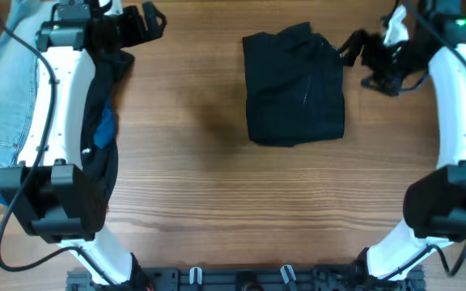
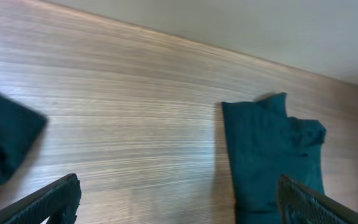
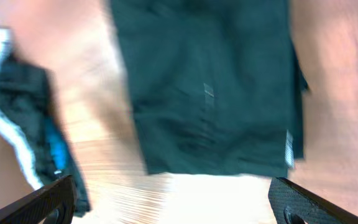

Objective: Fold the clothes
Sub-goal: 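Drag the folded black shorts to the right table edge with the right gripper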

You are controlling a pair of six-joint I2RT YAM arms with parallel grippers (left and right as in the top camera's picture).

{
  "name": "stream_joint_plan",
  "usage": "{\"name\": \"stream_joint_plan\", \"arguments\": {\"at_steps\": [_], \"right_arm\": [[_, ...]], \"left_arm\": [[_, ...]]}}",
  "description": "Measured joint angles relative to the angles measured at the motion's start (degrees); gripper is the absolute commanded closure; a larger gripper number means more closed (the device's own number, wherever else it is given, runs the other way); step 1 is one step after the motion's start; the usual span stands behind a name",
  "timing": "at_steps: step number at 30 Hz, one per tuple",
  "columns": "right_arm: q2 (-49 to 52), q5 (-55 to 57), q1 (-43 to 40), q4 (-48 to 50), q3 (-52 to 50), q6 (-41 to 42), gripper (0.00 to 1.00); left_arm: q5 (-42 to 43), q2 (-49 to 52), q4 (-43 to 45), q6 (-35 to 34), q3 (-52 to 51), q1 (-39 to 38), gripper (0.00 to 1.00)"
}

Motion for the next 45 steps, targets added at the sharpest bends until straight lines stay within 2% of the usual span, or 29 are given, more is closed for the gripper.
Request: {"name": "stream_joint_plan", "arguments": {"at_steps": [7,12,20,23,24,25,26,29,37,45], "right_arm": [[1.40,8.70,3.19,5.84,-17.81,7.74,0.00],[1.64,12.07,3.87,11.32,-26.10,11.76,0.01],[1.64,15.72,4.20,24.39,-35.15,14.99,0.19],[1.42,16.15,4.85,27.30,-37.00,15.87,0.37],[1.42,16.26,5.03,27.87,-37.07,15.91,0.49],[1.42,16.26,5.11,28.04,-37.11,15.98,0.66],[1.42,16.35,5.46,29.66,-37.22,15.45,0.79],[1.51,16.35,5.70,31.56,-37.55,15.21,0.96],[1.51,16.33,4.48,36.15,-37.86,15.28,0.96],[1.51,16.35,-8.76,44.06,-37.86,13.77,0.96]], "left_arm": [[0.00,0.00,-2.19,0.02,0.00,0.20,0.00],[-0.02,0.00,-2.38,0.02,0.00,0.17,0.00],[-0.02,0.02,-3.08,0.02,0.00,0.17,0.00],[-0.02,0.02,-3.15,0.02,0.00,0.17,0.00],[-0.02,0.02,-3.17,0.02,0.00,0.17,0.00],[-0.02,0.02,-3.17,0.02,0.00,0.17,0.00],[-0.02,0.02,-3.19,0.02,0.00,0.17,0.00],[-0.02,0.02,-3.21,0.02,0.00,0.17,0.00],[-0.02,0.02,-3.19,0.02,0.00,0.17,0.00],[-0.02,0.02,-3.19,0.02,0.00,0.17,0.00]]}}
